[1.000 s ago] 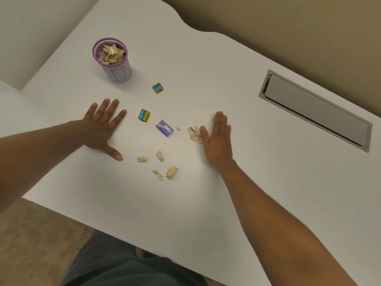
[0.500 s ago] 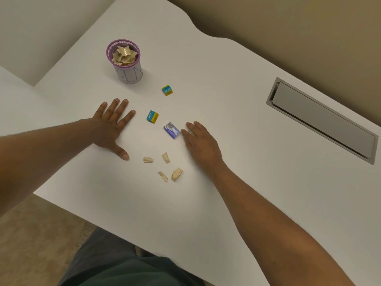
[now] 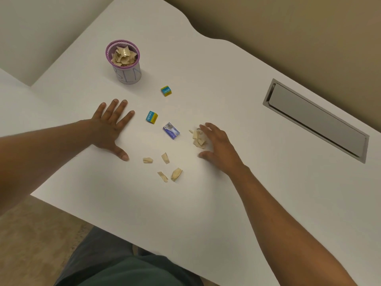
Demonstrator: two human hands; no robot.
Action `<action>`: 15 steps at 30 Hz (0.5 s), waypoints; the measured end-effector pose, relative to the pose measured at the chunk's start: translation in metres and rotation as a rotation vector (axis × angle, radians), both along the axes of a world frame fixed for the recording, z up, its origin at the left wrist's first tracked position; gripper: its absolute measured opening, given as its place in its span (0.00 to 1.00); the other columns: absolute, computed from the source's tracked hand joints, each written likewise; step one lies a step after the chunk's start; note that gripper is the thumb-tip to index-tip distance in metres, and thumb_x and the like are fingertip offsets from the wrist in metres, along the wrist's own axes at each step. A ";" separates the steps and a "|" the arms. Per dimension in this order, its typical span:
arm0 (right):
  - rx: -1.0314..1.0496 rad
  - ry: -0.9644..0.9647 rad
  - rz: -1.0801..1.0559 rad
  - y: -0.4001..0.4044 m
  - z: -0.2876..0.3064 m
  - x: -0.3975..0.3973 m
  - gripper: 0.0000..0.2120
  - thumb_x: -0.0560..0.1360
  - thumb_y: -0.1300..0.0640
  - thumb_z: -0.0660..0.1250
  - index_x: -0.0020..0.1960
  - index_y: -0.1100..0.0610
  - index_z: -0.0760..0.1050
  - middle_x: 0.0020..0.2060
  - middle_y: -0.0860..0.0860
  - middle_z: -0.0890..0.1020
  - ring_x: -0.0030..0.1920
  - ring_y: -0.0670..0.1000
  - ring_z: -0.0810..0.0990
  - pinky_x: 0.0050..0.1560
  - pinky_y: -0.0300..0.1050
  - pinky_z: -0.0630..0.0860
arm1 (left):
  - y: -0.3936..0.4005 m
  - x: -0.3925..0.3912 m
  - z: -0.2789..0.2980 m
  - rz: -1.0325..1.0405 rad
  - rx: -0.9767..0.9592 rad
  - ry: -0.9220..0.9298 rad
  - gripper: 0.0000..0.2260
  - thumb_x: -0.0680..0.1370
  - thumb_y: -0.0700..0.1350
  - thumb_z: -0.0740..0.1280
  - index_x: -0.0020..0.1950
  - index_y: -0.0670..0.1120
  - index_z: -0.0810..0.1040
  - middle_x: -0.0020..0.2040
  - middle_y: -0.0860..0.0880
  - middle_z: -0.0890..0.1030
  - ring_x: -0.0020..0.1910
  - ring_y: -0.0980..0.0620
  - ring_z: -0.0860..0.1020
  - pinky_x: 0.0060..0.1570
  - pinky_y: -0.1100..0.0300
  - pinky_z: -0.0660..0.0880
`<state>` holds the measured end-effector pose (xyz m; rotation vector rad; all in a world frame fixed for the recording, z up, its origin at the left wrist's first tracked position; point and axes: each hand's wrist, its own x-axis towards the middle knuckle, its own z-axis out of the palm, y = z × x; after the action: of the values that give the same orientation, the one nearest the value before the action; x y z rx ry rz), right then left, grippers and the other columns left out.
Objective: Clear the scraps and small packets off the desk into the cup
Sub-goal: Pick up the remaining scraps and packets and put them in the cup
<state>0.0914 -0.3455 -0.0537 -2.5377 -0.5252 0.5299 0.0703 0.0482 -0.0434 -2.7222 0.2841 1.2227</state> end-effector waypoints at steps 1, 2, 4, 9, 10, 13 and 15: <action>-0.066 -0.041 0.053 0.007 0.000 0.001 0.43 0.72 0.56 0.77 0.80 0.45 0.59 0.79 0.45 0.60 0.74 0.53 0.63 0.68 0.51 0.73 | 0.001 0.000 -0.001 0.001 -0.002 0.000 0.72 0.46 0.92 0.47 0.71 0.53 0.13 0.67 0.46 0.10 0.75 0.39 0.19 0.78 0.37 0.30; -0.114 -0.077 0.090 0.015 0.000 0.004 0.41 0.73 0.58 0.75 0.80 0.45 0.59 0.79 0.47 0.60 0.72 0.55 0.64 0.65 0.52 0.76 | 0.001 0.000 -0.001 0.003 -0.004 -0.001 0.72 0.46 0.92 0.48 0.71 0.53 0.13 0.67 0.46 0.09 0.75 0.39 0.19 0.78 0.37 0.30; -0.196 -0.144 0.165 0.030 0.001 0.008 0.37 0.77 0.62 0.70 0.80 0.44 0.59 0.79 0.47 0.60 0.70 0.55 0.66 0.59 0.50 0.78 | 0.001 0.000 -0.001 0.003 -0.006 -0.003 0.72 0.47 0.92 0.48 0.70 0.53 0.13 0.66 0.46 0.09 0.75 0.39 0.19 0.79 0.37 0.30; -0.342 -0.125 0.222 0.043 0.005 0.008 0.26 0.82 0.62 0.61 0.78 0.48 0.64 0.78 0.49 0.62 0.74 0.55 0.63 0.57 0.53 0.79 | 0.001 0.000 -0.003 0.003 -0.015 -0.012 0.72 0.47 0.92 0.48 0.71 0.53 0.14 0.67 0.46 0.10 0.76 0.39 0.19 0.78 0.37 0.30; -0.313 -0.095 0.181 0.045 0.006 0.005 0.24 0.82 0.61 0.60 0.77 0.51 0.65 0.77 0.51 0.64 0.73 0.56 0.64 0.60 0.54 0.77 | 0.001 -0.001 -0.003 0.002 -0.016 -0.015 0.72 0.47 0.92 0.48 0.72 0.52 0.14 0.68 0.45 0.11 0.76 0.39 0.20 0.78 0.37 0.30; -0.257 -0.101 0.104 0.050 0.010 -0.003 0.15 0.83 0.62 0.55 0.68 0.60 0.71 0.64 0.58 0.72 0.63 0.61 0.71 0.58 0.58 0.75 | 0.003 -0.001 -0.004 -0.005 -0.025 -0.019 0.72 0.48 0.92 0.48 0.71 0.52 0.14 0.68 0.45 0.11 0.76 0.38 0.19 0.78 0.36 0.30; -0.263 -0.118 0.065 0.052 0.010 -0.005 0.12 0.82 0.64 0.55 0.62 0.61 0.73 0.59 0.58 0.73 0.58 0.61 0.72 0.54 0.56 0.76 | 0.003 -0.001 -0.005 -0.010 -0.034 -0.023 0.71 0.48 0.92 0.48 0.71 0.52 0.13 0.67 0.45 0.10 0.75 0.39 0.19 0.78 0.36 0.30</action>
<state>0.0862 -0.2931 -0.0439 -2.8243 -0.6180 0.5031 0.0696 0.0517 -0.0485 -2.7582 0.3179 1.1936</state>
